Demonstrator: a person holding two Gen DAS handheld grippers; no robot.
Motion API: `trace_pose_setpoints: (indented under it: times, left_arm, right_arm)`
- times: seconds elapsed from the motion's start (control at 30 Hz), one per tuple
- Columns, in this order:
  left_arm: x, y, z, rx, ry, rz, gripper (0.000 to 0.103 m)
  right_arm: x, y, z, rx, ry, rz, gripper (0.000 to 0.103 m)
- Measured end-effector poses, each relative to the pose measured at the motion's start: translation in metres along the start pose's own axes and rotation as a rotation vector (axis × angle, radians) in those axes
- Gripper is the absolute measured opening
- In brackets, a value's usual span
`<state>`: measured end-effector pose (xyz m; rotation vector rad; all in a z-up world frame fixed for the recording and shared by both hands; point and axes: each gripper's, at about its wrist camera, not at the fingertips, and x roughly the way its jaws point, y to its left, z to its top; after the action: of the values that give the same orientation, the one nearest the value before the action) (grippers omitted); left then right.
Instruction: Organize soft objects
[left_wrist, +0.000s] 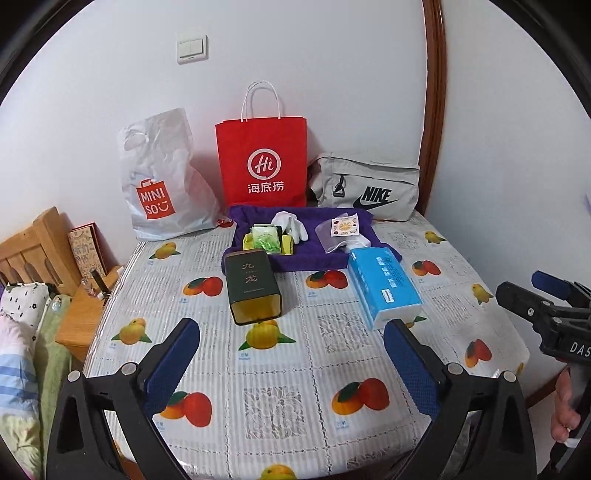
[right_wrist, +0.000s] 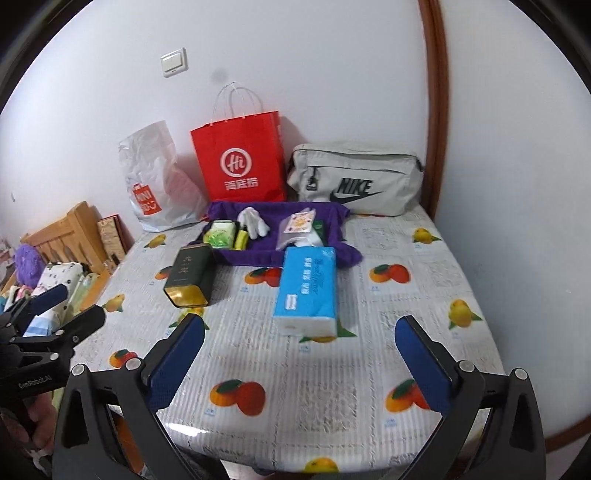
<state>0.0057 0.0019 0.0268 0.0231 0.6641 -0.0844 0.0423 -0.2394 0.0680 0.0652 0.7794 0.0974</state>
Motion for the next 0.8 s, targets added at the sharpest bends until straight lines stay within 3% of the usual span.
trace_pose_setpoints:
  times: [0.1,0.8]
  left_arm:
    - [-0.005,0.003,-0.004,-0.011,-0.006,0.006,0.101]
    - [-0.024,0.011,-0.012,-0.033,-0.023,0.013,0.101]
  right_arm:
    - [-0.008,0.0,-0.007,-0.003,-0.004,-0.03,0.102]
    - [-0.022,0.018,-0.024,-0.044,-0.001,-0.025,0.102]
